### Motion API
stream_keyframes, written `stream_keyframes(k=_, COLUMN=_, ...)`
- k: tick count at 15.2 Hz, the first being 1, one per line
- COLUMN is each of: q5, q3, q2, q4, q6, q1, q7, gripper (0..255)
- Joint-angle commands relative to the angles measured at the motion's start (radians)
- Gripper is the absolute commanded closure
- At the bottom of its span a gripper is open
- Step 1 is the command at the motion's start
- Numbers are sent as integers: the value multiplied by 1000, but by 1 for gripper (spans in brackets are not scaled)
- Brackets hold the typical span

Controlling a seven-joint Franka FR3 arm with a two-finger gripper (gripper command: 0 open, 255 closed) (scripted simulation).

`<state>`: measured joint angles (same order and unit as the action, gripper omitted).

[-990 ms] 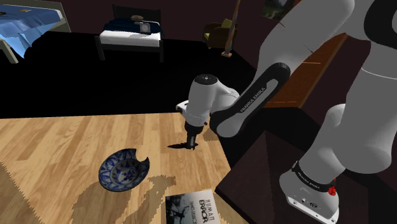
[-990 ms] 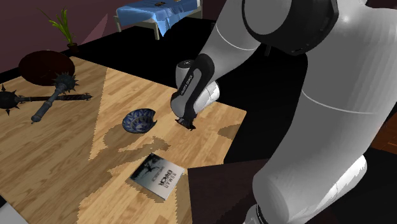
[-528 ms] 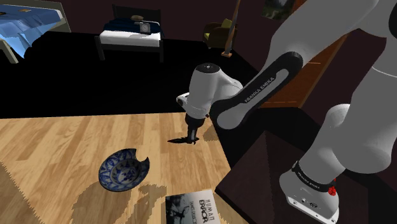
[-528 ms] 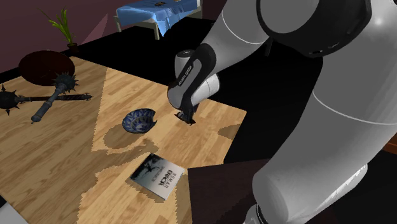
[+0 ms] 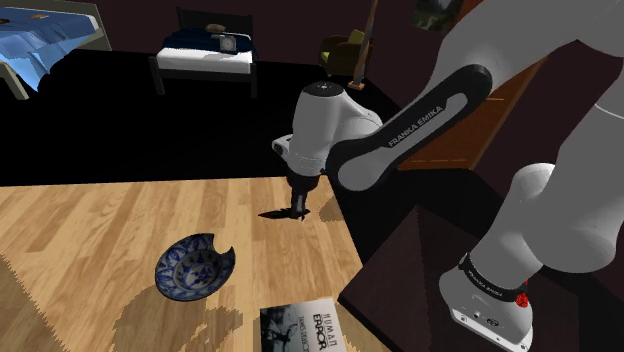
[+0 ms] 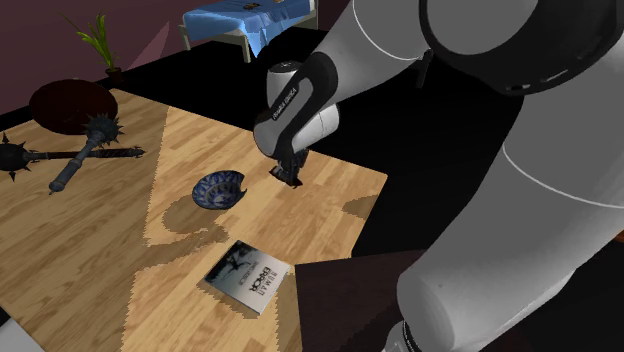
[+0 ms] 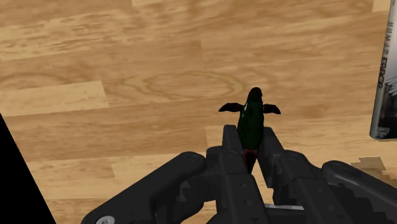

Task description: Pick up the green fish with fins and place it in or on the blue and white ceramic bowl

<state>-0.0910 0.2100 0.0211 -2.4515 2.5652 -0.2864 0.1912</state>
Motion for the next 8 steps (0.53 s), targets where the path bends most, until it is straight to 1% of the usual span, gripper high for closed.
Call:
stream_keyframes(k=1, q5=-23, q3=14, q2=53, q4=68, q6=-19, q1=-16, q7=-47, gripper=255)
stream_keyframes(k=8, q5=-101, q3=39, q2=247, q4=339, q6=-113, q1=-100, q7=-197, gripper=255)
